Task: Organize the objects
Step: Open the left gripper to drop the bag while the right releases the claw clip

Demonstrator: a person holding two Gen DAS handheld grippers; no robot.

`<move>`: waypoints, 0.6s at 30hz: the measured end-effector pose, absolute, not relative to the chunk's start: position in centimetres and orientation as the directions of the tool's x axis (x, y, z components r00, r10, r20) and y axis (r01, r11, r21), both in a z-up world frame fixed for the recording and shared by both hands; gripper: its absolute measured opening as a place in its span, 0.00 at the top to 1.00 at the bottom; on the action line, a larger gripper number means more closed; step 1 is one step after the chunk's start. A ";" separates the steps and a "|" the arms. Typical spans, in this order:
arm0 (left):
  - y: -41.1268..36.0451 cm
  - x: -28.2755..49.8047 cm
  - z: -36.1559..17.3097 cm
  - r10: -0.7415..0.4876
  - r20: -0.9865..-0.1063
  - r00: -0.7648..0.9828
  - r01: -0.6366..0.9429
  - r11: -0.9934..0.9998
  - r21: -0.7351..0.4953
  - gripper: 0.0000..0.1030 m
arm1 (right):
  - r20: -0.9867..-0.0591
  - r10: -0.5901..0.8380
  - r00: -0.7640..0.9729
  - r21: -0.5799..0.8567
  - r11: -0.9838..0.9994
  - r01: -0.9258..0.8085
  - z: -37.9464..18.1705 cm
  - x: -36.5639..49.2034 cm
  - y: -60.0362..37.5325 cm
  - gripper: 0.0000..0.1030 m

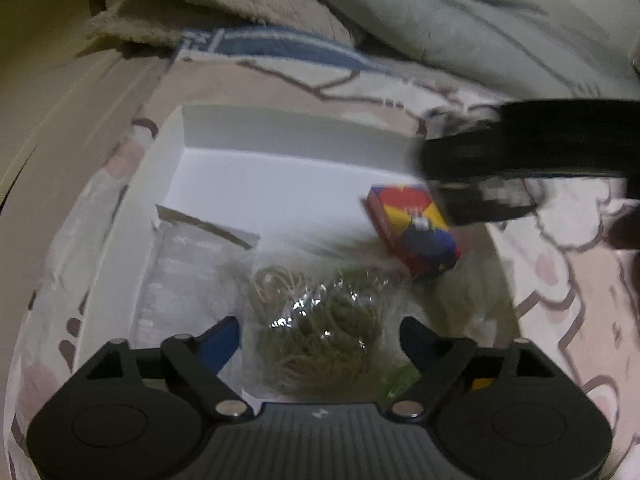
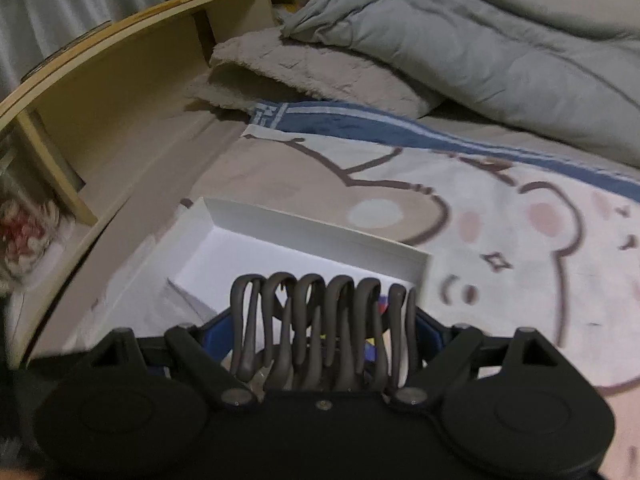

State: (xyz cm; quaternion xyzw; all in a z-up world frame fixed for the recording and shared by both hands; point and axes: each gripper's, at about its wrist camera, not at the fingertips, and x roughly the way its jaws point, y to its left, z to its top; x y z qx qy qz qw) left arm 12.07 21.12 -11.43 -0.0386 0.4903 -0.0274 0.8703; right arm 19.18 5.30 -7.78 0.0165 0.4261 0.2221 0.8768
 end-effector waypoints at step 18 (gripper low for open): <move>24.9 11.2 -10.8 -0.062 -0.835 0.546 -0.074 0.990 -0.123 0.12 | -0.792 0.419 0.444 0.300 0.900 -0.316 -12.2 24.9 13.5 0.00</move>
